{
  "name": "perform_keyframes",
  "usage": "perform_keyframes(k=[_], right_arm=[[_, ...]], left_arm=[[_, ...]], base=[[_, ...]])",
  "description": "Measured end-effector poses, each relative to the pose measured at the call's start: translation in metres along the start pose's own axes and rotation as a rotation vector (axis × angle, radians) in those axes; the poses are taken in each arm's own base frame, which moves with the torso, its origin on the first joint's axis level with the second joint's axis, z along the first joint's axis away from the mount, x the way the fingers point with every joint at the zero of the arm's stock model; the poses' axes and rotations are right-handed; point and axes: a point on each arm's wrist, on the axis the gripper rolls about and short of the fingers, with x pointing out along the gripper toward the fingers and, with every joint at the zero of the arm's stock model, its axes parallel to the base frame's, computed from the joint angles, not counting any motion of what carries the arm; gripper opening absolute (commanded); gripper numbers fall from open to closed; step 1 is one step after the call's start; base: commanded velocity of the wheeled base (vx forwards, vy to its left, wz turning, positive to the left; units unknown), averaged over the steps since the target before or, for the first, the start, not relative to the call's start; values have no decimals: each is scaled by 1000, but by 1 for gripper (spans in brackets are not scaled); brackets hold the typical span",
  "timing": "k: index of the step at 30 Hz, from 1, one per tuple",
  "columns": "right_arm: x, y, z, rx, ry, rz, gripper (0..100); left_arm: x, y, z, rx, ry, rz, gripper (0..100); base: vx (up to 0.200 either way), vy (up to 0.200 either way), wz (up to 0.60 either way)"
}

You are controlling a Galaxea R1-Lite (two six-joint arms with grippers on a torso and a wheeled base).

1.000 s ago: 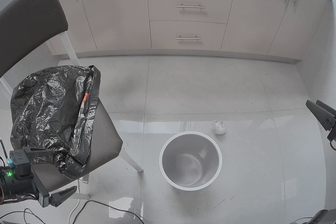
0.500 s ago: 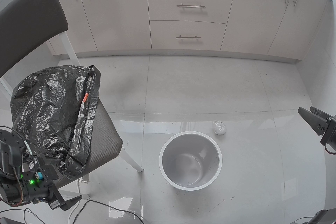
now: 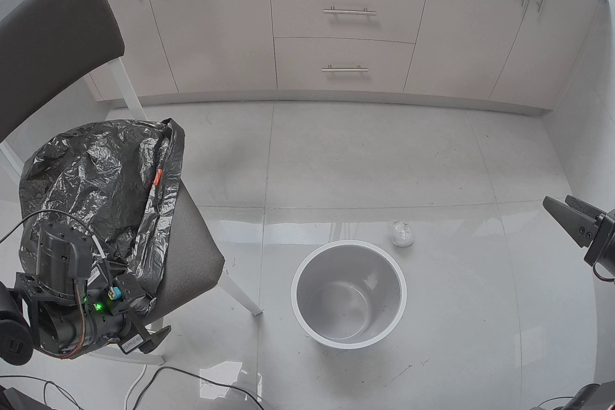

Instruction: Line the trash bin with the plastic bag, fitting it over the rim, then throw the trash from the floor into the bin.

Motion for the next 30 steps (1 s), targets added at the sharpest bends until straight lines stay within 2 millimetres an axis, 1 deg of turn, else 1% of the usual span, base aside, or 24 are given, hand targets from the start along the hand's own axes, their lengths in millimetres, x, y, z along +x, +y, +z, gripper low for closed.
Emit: perform_keyframes(k=[4,10,18,30], right_arm=[[1,0,0,1,4,0,100],[1,0,-1,1,10,3,100],[1,0,-2,1,11,4,100],[1,0,-2,0,13,6,100]], left_arm=[[10,2,-2,-15,31,58,100],[16,0,-8,-22,53,127,100],[16,-2,-11,-34,49,171,100],[14,0,-10,-65,-38,236,100]], base=[[0,0,0],[0,0,0],[0,0,0],[0,0,0]])
